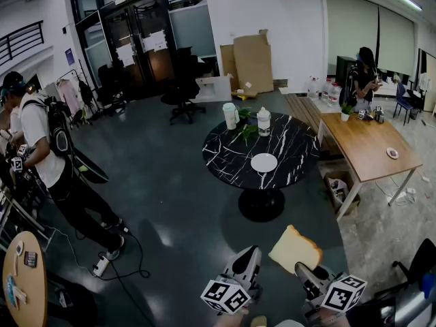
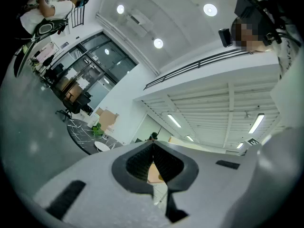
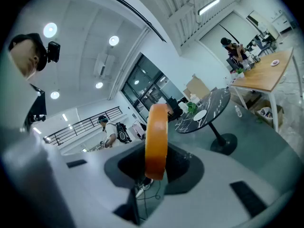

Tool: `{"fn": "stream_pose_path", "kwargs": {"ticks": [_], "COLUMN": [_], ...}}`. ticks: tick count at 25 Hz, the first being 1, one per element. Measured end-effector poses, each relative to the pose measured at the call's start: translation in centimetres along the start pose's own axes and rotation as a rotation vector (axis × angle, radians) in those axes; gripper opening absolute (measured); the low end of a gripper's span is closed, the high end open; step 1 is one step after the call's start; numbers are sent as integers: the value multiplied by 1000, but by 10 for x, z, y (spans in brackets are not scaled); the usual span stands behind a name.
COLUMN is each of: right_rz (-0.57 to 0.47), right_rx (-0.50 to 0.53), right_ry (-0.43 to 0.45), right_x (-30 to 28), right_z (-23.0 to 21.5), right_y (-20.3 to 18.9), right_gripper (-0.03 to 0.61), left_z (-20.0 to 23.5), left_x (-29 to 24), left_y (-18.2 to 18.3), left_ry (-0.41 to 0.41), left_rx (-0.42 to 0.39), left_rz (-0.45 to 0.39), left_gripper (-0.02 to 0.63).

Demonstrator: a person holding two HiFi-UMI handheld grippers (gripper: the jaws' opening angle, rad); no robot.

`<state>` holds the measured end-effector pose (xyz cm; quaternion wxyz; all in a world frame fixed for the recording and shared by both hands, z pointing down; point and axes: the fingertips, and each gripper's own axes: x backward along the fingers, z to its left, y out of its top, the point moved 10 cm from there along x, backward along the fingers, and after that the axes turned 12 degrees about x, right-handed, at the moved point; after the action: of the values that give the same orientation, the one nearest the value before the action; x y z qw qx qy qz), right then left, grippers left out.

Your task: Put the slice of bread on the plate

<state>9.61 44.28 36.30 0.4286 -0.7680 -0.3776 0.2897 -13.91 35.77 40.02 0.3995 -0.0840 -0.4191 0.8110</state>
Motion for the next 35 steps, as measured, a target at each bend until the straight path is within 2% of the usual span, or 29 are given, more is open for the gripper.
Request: {"fn": "stream_pose_path", "kwargs": {"ticks": [7,16,27,35], "right_rz": [9,35,33,52], "right_rx": [-9,-24,-37,-47], "right_ry": [-9,45,76,97], "right_x": [-31,-92,-141,-171], "right_z": [-24,-64,-137,-178], "right_y": [11,31,83,108], "right_gripper": [89,89,91,89], "left_z": [24,64,85,106], "left_x": [-27,-63,-158,-207], "left_y": [8,25,39,40], "left_ry": [6,71,68,104], "left_rx": [4,-8,-43,-34], "left_rz": [-10,-37,-51,-61], "left_gripper": [5,5,4,5]}}
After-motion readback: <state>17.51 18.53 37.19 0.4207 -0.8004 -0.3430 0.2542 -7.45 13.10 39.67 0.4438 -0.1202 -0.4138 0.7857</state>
